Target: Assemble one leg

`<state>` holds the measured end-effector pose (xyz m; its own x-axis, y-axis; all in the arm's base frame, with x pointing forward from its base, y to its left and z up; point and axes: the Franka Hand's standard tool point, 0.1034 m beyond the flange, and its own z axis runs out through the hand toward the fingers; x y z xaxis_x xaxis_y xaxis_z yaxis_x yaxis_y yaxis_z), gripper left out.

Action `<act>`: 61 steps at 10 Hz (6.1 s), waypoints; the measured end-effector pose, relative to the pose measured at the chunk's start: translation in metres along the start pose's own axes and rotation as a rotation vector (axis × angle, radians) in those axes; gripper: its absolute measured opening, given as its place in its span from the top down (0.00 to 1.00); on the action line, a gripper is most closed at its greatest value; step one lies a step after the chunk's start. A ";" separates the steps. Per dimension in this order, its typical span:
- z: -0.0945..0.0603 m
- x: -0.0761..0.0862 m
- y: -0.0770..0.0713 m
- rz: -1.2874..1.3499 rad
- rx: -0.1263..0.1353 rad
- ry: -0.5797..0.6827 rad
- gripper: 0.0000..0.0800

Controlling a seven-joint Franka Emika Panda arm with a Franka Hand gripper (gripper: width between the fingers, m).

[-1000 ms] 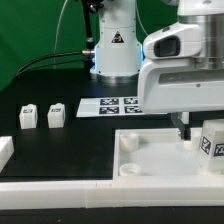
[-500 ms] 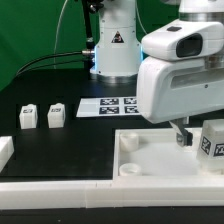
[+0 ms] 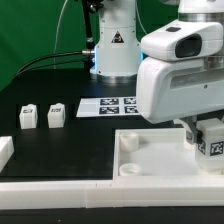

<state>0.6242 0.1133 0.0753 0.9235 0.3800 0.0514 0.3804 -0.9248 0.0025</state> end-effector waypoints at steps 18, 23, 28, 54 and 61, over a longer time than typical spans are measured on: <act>0.004 0.000 -0.010 1.535 0.095 -0.027 0.63; 0.005 0.001 -0.012 1.589 0.111 -0.035 0.62; 0.006 0.000 -0.010 1.072 0.100 -0.018 0.20; 0.003 0.000 0.005 1.420 0.076 0.000 0.64; 0.003 -0.001 0.006 1.544 0.092 -0.016 0.28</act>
Offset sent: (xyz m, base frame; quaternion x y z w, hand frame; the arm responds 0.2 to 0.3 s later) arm 0.0000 0.0000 0.0000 0.0000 0.0000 0.0899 0.9960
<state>0.6253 0.1074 0.0719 0.4079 -0.9107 -0.0647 -0.9107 -0.4007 -0.1004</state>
